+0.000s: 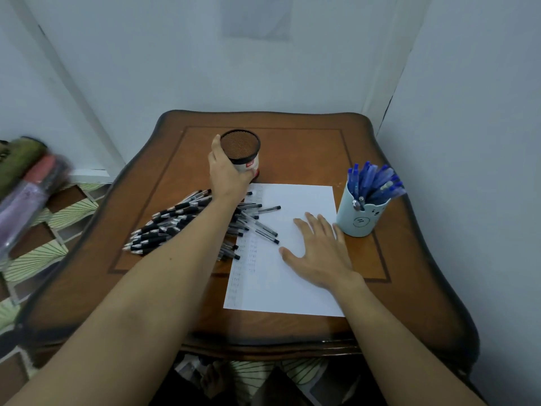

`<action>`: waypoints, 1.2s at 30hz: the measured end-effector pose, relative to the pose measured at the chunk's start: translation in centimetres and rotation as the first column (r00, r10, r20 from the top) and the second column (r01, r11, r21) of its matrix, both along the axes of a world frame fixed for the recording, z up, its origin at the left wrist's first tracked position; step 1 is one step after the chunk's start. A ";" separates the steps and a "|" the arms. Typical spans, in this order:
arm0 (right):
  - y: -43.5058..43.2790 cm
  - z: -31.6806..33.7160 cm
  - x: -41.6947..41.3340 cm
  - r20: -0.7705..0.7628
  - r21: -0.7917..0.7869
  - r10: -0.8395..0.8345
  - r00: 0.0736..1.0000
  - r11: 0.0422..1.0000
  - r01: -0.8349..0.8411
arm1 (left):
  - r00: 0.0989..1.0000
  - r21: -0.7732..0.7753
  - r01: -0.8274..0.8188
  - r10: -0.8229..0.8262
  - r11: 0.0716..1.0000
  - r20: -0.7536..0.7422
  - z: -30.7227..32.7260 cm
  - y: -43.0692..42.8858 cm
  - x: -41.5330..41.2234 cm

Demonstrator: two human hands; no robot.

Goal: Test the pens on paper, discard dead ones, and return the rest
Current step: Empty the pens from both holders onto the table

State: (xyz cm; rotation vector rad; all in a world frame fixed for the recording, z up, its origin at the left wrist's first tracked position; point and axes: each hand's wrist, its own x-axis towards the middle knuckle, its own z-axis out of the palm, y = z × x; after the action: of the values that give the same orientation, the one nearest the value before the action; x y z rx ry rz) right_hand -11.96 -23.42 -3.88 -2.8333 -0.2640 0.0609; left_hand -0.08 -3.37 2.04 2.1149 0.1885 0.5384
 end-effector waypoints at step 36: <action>-5.8 1.1 -4.0 0.172 0.465 -0.310 0.935 0.863 0.200 | 0.864 0.406 0.503 -0.430 0.762 -0.262 -3.4 -7.7 -11.0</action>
State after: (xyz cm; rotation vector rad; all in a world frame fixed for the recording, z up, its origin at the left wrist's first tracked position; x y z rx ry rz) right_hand -15.99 -29.22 -2.74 -2.3883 0.0534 -0.3597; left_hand -11.06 -11.11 -1.33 2.5503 -0.4288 0.1141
